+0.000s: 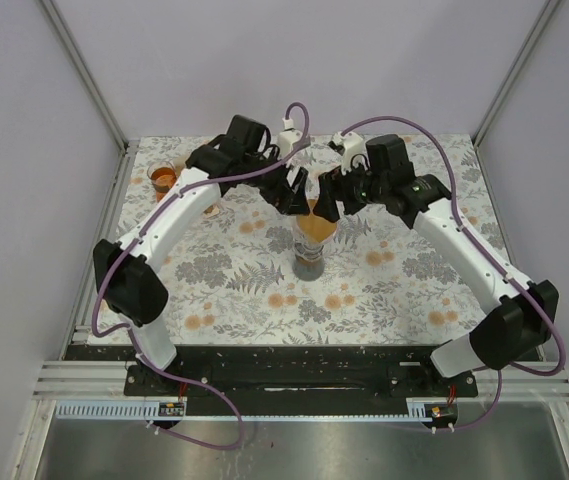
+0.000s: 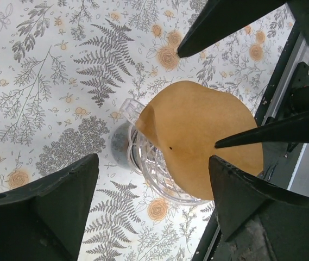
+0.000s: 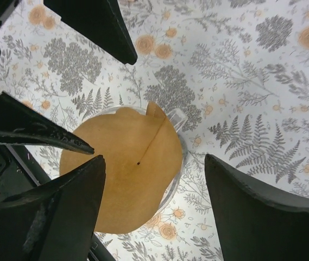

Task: Place the coffee filter in the dripper

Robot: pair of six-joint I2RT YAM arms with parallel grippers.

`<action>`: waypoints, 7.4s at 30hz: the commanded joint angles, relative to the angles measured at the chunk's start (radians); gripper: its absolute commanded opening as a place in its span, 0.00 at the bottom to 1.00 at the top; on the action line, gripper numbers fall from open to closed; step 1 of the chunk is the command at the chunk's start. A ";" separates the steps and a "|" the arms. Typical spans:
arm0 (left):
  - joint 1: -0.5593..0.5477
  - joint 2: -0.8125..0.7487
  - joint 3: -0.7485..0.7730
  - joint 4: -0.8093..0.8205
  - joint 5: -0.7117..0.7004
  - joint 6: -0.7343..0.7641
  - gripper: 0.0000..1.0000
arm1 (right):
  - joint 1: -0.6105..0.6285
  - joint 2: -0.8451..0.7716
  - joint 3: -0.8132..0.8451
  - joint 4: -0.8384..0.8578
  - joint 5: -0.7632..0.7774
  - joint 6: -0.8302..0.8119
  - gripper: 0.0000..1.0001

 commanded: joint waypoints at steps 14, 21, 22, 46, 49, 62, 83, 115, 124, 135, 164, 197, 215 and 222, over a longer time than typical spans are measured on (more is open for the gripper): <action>0.190 -0.137 -0.034 -0.014 -0.042 -0.095 0.87 | 0.159 0.040 0.092 -0.149 0.133 -0.042 0.00; 0.190 -0.215 -0.187 0.060 -0.015 -0.213 0.86 | 0.202 0.135 0.109 -0.184 0.181 -0.039 0.00; 0.190 -0.223 -0.209 0.075 -0.011 -0.244 0.86 | 0.212 0.147 0.112 -0.186 0.189 -0.041 0.00; 0.104 -0.182 -0.368 0.262 0.082 -0.543 0.65 | 0.240 0.273 0.152 -0.243 0.238 -0.035 0.00; 0.099 -0.183 -0.372 0.271 0.055 -0.549 0.57 | 0.242 0.275 0.153 -0.243 0.232 -0.033 0.00; 0.060 -0.194 -0.398 0.271 -0.005 -0.496 0.33 | 0.243 0.240 0.155 -0.192 0.216 -0.030 0.00; 0.056 -0.228 -0.413 0.287 -0.051 -0.468 0.11 | 0.240 0.103 0.121 -0.106 0.233 -0.050 0.26; 0.055 -0.259 -0.347 0.255 -0.053 -0.437 0.39 | 0.200 -0.090 -0.002 0.004 0.399 0.053 0.50; 0.101 -0.297 -0.313 0.227 -0.071 -0.390 0.66 | 0.202 -0.096 0.066 -0.055 0.270 -0.041 0.57; 0.369 -0.341 -0.309 0.179 -0.080 -0.299 0.87 | 0.373 -0.008 0.201 -0.117 0.207 -0.312 0.36; 0.616 -0.317 -0.358 0.204 -0.019 -0.287 0.88 | 0.601 0.764 0.489 -0.385 0.765 -0.737 0.00; 0.623 -0.323 -0.350 0.216 -0.015 -0.284 0.88 | 0.329 0.513 0.009 -0.183 0.862 -0.651 0.00; 0.624 -0.312 -0.346 0.210 -0.024 -0.238 0.88 | 0.285 0.399 -0.141 -0.135 0.905 -0.605 0.00; 0.619 -0.249 -0.235 0.127 -0.189 -0.086 0.82 | 0.288 0.390 -0.036 -0.175 0.815 -0.550 0.05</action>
